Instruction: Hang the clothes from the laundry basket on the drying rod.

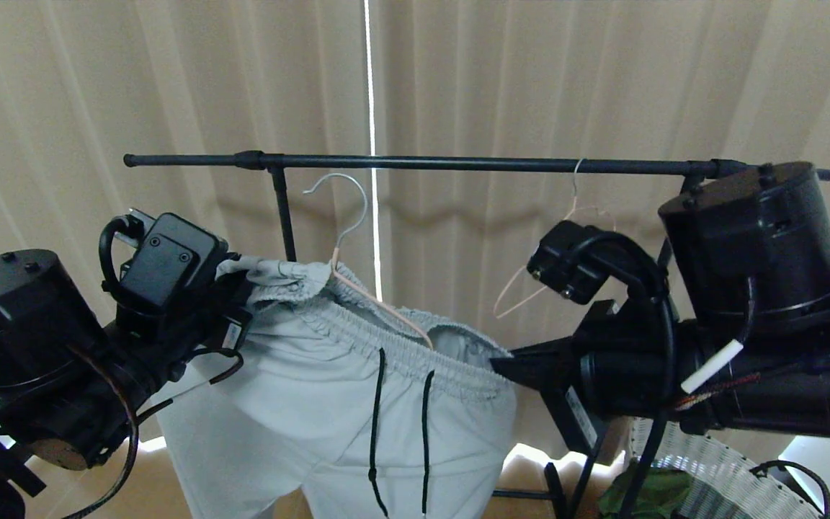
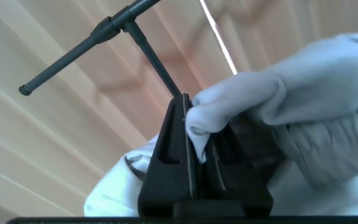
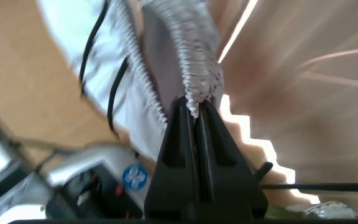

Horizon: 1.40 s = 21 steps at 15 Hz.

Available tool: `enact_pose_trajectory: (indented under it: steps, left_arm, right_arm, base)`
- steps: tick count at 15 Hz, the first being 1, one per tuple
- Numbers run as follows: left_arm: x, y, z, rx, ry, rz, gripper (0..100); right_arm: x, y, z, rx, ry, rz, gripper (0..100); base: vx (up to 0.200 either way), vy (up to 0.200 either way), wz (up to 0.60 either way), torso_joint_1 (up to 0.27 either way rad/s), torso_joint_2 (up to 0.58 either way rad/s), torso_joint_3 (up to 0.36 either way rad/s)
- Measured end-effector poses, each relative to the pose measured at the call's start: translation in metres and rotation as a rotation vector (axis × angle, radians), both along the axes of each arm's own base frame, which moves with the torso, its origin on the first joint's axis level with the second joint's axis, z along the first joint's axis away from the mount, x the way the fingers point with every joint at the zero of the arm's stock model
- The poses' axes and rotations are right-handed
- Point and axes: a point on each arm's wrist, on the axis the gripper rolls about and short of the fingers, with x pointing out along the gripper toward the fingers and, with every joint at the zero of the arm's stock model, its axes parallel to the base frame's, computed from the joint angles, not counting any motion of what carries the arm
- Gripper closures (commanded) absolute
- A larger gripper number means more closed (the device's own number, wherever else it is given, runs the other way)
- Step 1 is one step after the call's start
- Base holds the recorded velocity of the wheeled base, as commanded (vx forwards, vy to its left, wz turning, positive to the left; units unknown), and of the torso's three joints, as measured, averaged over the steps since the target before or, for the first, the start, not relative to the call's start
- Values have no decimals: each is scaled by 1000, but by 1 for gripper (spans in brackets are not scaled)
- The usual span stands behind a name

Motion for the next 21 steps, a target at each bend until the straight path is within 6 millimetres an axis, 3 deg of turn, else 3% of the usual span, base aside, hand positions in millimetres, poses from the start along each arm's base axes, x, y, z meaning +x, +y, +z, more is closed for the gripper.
enact_pose_trajectory:
  steps: [4,7,11,15,21]
  left_arm:
    - [1,1,0,-1,-2,2,100]
    - [0,1,0,-2,-2,2,100]
    - [2,-1,4,-7,-14,0,100]
    - [7,-8,10,-17,-35,-17,100]
    - [7,-14,12,-21,-44,-43,100]
  right_arm:
    - [-14,6,-14,-56,9,19,0]
    - [-13,13,-7,-14,-61,21,0]
    - [-1,25,2,-4,-265,-2,0]
    - [6,29,8,-9,-317,1,0]
    - [43,28,15,-48,-455,-101,0]
  base:
    - [0,0,0,0,0,0]
    - [0,0,0,0,0,0]
    - [0,0,0,0,0,0]
    - [0,0,0,0,0,0]
    - [0,0,0,0,0,0]
